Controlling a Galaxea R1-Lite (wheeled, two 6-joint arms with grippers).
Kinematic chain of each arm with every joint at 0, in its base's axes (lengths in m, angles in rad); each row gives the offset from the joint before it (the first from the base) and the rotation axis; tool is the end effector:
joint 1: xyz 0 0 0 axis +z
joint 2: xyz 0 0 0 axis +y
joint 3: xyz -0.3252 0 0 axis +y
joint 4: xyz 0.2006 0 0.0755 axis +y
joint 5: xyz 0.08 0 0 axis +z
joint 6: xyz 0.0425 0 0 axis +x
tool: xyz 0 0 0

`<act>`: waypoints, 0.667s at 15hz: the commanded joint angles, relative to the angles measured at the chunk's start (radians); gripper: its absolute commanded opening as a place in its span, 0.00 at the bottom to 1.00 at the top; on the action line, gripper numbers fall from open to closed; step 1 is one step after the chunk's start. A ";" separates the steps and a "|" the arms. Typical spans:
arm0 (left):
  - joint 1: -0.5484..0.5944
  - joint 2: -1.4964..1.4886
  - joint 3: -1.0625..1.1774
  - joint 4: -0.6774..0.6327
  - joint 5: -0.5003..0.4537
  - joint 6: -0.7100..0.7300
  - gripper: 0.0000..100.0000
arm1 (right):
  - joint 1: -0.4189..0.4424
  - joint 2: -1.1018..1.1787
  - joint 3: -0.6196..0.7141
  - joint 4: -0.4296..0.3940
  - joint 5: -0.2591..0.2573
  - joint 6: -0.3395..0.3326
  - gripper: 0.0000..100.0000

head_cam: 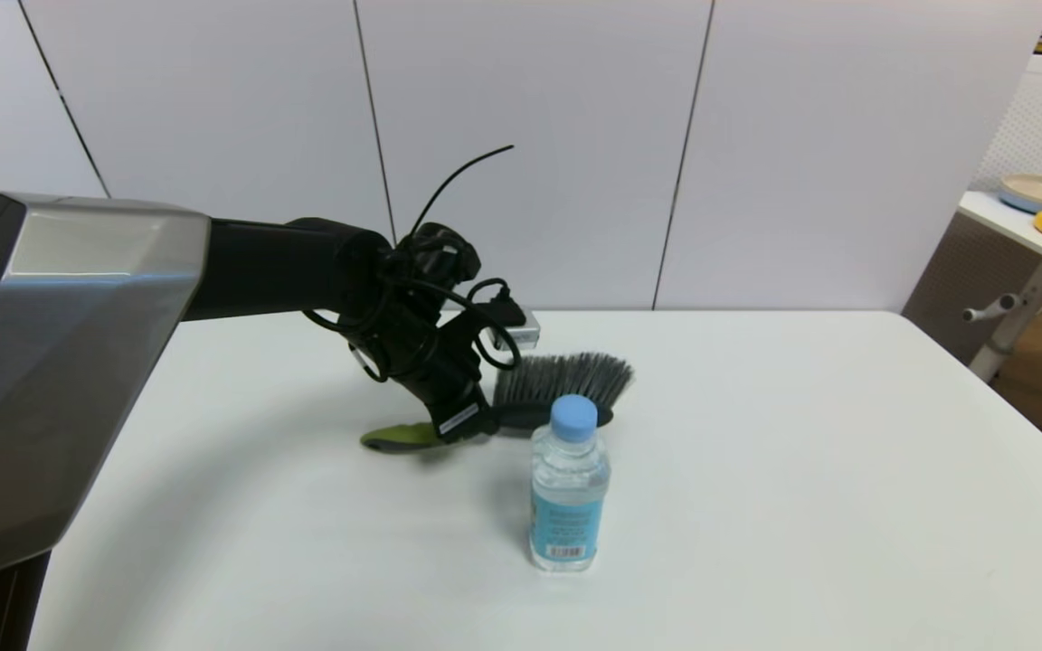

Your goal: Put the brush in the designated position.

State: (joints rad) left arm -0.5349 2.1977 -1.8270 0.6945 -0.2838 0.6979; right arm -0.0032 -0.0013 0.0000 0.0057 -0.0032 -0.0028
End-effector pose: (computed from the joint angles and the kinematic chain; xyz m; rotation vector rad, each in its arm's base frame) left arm 0.3928 -0.2466 0.1554 0.7291 0.7870 -1.0926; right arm -0.0022 -0.0001 0.0748 -0.0028 0.0044 -0.0064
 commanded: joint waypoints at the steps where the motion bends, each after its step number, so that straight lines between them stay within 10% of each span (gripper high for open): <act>1: 0.000 0.007 -0.001 0.003 -0.001 0.005 1.00 | 0.000 0.001 0.002 0.000 0.000 0.000 1.00; 10: 0.009 -0.406 -0.029 0.085 0.104 0.003 1.00 | 0.000 0.001 0.002 0.000 0.000 0.000 1.00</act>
State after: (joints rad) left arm -0.5306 2.0432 -1.8387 0.7123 -0.2389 0.7019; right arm -0.0032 -0.0013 0.0000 0.0066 -0.0028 -0.0028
